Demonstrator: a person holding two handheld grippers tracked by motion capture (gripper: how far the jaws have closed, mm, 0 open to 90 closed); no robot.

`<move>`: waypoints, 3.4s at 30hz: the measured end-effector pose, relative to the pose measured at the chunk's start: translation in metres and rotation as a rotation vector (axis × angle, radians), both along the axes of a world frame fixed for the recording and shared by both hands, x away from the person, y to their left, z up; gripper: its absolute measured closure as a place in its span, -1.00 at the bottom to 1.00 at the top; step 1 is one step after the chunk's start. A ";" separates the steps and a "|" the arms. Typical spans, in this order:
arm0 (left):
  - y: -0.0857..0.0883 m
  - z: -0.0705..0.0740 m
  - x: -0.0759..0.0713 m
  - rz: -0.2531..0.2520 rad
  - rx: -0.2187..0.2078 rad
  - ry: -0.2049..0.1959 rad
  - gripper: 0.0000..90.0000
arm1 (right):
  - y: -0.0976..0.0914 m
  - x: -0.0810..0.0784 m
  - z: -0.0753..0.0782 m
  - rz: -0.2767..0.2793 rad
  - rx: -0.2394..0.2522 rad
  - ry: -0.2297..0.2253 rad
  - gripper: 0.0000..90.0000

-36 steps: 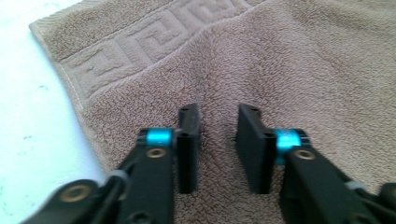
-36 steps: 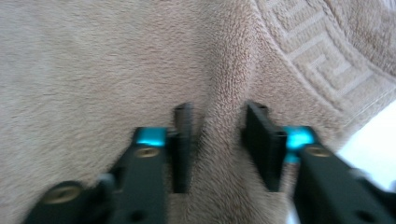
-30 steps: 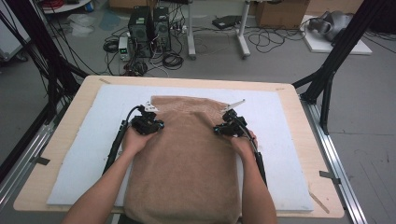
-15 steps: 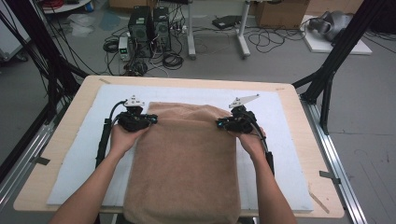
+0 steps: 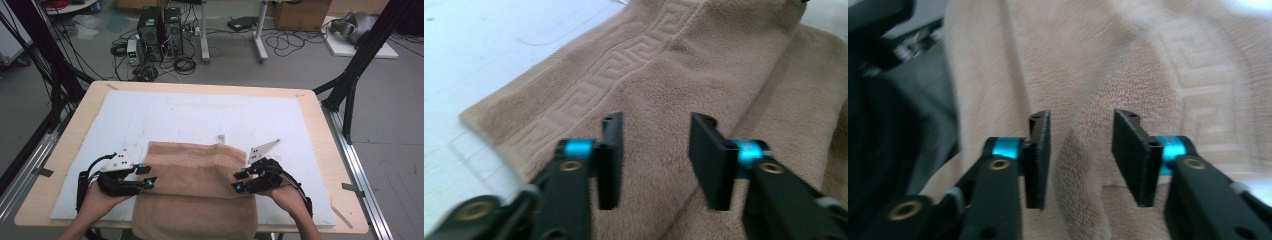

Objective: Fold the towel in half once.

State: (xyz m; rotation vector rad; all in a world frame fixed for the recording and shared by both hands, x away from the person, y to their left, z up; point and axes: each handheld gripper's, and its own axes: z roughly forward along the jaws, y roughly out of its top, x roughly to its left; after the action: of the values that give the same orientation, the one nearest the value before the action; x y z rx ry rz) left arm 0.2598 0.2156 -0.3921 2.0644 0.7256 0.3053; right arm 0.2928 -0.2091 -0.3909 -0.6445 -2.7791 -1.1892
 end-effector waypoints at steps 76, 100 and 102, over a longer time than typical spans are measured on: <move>0.011 -0.047 0.049 0.038 0.094 0.158 0.48 | -0.019 0.023 -0.049 -0.128 -0.030 -0.049 0.54; 0.004 0.035 0.131 0.254 -0.009 0.007 0.88 | -0.024 0.106 0.036 -0.248 0.013 -0.155 0.84; 0.003 0.049 0.141 0.262 -0.017 -0.007 0.88 | -0.024 0.116 0.045 -0.253 0.019 -0.166 0.84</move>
State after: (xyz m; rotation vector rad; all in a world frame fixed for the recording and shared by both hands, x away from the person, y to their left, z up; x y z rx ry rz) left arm 0.4008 0.2189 -0.3428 1.9520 0.9927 0.4512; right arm 0.4091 -0.2334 -0.3455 -0.9615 -2.8827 -1.3703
